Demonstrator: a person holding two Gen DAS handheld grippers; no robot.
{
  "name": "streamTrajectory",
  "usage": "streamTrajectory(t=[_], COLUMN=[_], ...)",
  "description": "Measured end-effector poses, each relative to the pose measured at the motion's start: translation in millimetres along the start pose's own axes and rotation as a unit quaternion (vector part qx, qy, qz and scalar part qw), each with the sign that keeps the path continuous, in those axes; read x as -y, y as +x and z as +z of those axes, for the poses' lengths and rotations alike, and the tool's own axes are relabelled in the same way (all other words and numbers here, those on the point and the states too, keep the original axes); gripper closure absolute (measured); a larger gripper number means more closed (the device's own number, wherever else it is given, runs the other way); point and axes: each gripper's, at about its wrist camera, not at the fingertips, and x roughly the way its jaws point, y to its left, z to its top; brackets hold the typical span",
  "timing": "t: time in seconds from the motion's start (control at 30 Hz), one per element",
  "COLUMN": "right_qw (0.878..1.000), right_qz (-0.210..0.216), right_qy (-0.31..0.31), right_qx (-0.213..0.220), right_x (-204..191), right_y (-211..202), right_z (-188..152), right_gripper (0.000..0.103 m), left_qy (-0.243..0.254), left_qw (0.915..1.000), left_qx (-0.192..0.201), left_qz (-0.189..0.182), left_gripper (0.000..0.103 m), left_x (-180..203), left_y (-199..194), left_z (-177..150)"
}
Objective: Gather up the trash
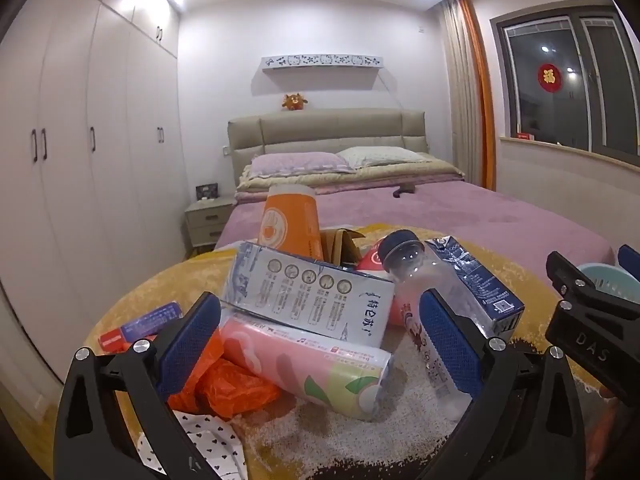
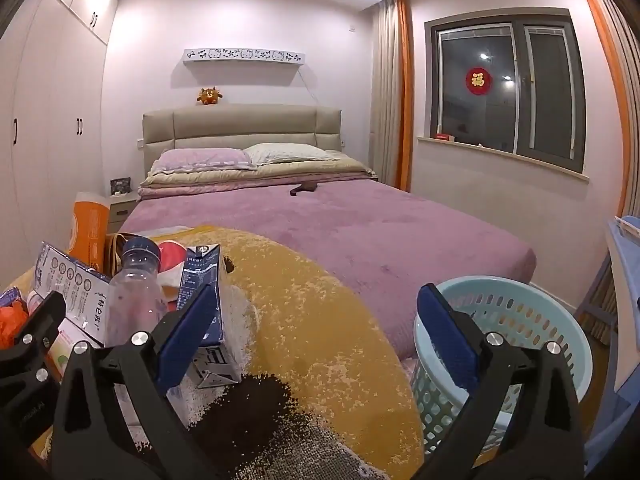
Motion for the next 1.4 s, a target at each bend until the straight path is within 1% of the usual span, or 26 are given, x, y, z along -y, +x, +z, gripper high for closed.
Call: streamTrajectory(t=[0.17, 0.27, 0.53, 1.4], right_qw=[1.0, 1.0, 1.0, 1.0], right_qz=[0.001, 0.001, 0.001, -0.006], right_qy=[-0.005, 0.001, 0.004, 0.0], right_qx=[0.007, 0.01, 0.012, 0.009], right_x=[-2.3, 0.8, 4.2, 0.5], right_y=[-5.9, -7.5, -8.1, -5.3], right_z=[0.6, 0.0, 0.4, -0.3], right_gripper=[0.007, 0.007, 0.007, 0.007], left_qy=[-0.001, -0.007, -0.021, -0.028], left_qw=[1.0, 0.9997, 0.9992, 0.9989], left_qx=[0.0, -0.012, -0.024, -0.03], left_qz=[-0.006, -0.022, -0.024, -0.024], left_gripper=[0.007, 0.007, 0.007, 0.007], left_x=[-6.2, -6.6, -14.7, -12.8], left_y=[4.1, 6.4, 14.5, 16.6], left_z=[-4.2, -4.9, -4.5, -4.5])
